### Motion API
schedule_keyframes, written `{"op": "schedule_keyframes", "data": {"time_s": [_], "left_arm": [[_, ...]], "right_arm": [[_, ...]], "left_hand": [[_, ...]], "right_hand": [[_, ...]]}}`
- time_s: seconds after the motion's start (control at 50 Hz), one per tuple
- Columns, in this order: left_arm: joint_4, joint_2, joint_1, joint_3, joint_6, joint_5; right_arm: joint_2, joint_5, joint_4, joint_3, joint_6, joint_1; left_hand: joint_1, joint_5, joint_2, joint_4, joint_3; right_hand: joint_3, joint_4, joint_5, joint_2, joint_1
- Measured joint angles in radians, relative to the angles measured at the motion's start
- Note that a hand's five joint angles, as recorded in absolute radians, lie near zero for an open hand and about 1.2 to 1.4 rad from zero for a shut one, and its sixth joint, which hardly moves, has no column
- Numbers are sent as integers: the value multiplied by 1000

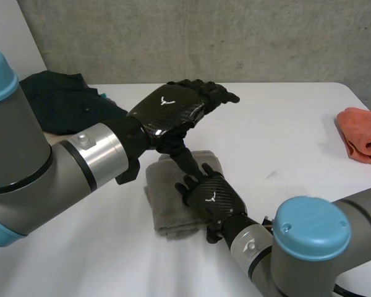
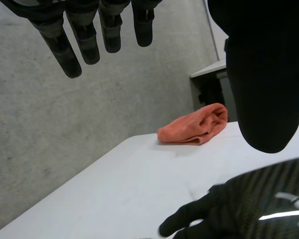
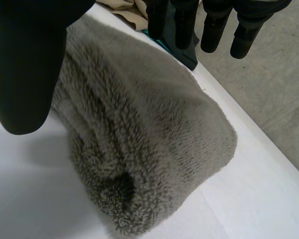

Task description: Fold the laundry.

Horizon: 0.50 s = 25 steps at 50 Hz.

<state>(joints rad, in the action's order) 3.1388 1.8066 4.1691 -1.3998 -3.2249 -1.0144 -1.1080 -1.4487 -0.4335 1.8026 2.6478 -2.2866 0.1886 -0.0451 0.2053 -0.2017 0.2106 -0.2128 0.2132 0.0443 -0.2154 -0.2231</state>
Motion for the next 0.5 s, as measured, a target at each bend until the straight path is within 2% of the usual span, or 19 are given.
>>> {"op": "schedule_keyframes", "data": {"time_s": [0.22,0.38,0.5], "left_arm": [[0,7,-16,-6,1,-7],[4,14,-16,-11,2,-11],[7,13,-15,-13,2,-11]], "right_arm": [[143,-3,-129,-59,-67,13],[170,-1,-142,-95,-99,16],[167,-2,-151,-124,-92,17]], "left_hand": [[0,0,0,0,0],[0,0,0,0,0],[0,0,0,0,0]], "right_hand": [[-33,33,38,-10,-11],[-209,212,92,-196,-211],[-211,201,156,-203,-208]]}}
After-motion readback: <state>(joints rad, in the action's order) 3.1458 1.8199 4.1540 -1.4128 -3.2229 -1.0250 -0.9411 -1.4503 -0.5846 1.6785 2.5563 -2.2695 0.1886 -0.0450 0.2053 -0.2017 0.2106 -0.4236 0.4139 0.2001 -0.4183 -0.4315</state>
